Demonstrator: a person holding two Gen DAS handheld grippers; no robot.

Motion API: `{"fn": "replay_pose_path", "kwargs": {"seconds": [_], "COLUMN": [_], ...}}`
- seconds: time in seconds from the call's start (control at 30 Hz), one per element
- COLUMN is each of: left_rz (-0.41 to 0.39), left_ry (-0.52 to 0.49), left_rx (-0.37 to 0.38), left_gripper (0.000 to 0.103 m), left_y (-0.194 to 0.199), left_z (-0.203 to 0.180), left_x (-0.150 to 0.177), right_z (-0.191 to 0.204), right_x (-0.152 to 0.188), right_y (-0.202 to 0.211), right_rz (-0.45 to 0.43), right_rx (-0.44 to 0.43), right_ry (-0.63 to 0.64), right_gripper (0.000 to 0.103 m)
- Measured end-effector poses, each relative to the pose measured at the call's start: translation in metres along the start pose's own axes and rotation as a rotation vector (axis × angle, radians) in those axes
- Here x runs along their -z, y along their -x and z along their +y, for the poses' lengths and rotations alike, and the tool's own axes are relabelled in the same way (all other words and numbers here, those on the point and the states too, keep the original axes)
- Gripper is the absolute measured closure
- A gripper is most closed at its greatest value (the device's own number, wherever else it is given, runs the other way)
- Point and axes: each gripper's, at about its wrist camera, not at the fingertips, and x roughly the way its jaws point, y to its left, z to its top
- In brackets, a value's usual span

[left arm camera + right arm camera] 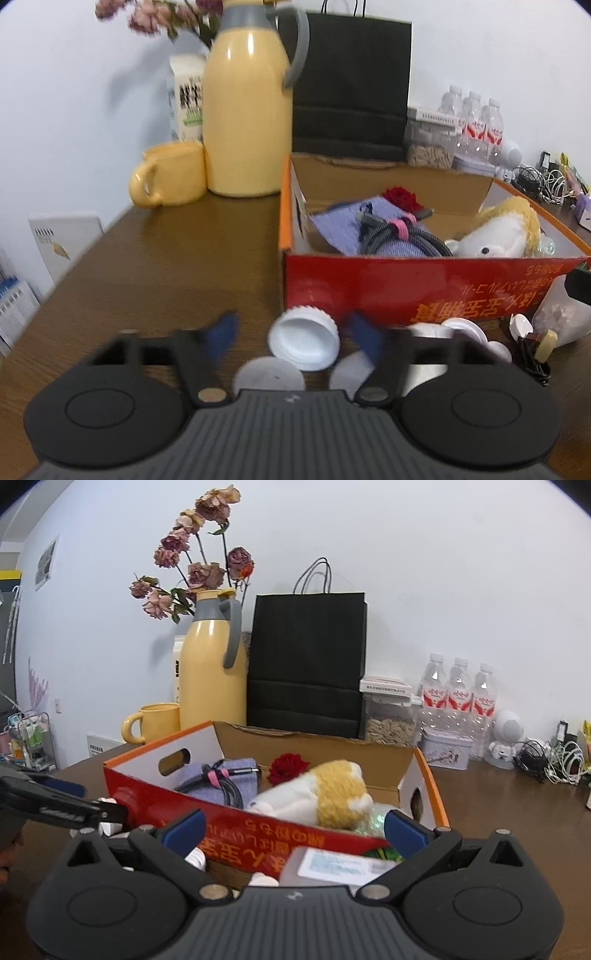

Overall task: Organize objects
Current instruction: 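Carry both white caps over the box and open both tools, then grasp the clear plastic container with the right tool while the left tool moves to another cap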

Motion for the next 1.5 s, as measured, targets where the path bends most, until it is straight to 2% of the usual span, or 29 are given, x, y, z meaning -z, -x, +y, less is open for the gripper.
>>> {"fn": "replay_pose_path", "kwargs": {"seconds": [0.07, 0.4, 0.6, 0.77, 1.07, 1.1, 1.13, 1.2, 1.27, 1.5], "left_rz": [-0.001, -0.131, -0.222, -0.253, -0.231, -0.228, -0.225, -0.247, -0.288, -0.302], "left_ry": [0.013, 0.017, -0.018, -0.057, -0.057, -0.051, -0.044, -0.03, -0.04, -0.011], "left_rx": [0.031, 0.012, 0.047, 0.056, 0.041, 0.037, 0.031, 0.009, -0.009, -0.009], "left_gripper": [0.063, 0.063, 0.063, 0.063, 0.062, 0.052, 0.026, 0.0, 0.0, 0.0], "left_y": [0.001, 0.035, 0.055, 0.049, 0.007, 0.002, -0.003, -0.006, -0.004, 0.013], "left_z": [0.001, -0.009, -0.027, -0.045, -0.063, -0.064, -0.065, -0.065, -0.066, -0.056], "left_x": [0.002, 0.006, -0.016, -0.041, -0.067, -0.068, -0.068, -0.066, -0.062, -0.058], "right_z": [-0.002, -0.003, -0.008, -0.022, -0.046, -0.046, -0.046, -0.045, -0.043, -0.039], "right_x": [0.001, 0.002, 0.0, -0.006, -0.01, -0.01, -0.009, -0.008, -0.007, -0.005], "right_y": [-0.001, -0.004, -0.004, -0.003, -0.01, -0.01, -0.01, -0.011, -0.012, -0.012], "right_rz": [0.005, 0.01, -0.002, -0.019, -0.036, -0.036, -0.035, -0.033, -0.03, -0.024], "right_rx": [0.005, 0.006, 0.015, 0.043, 0.085, 0.087, 0.087, 0.084, 0.083, 0.088], "right_ry": [-0.01, -0.013, -0.032, -0.079, -0.147, -0.148, -0.146, -0.14, -0.132, -0.119], "right_gripper": [0.0, 0.0, 0.0, 0.0, 0.0, 0.0, 0.0, 0.0, 0.0, 0.0]}}
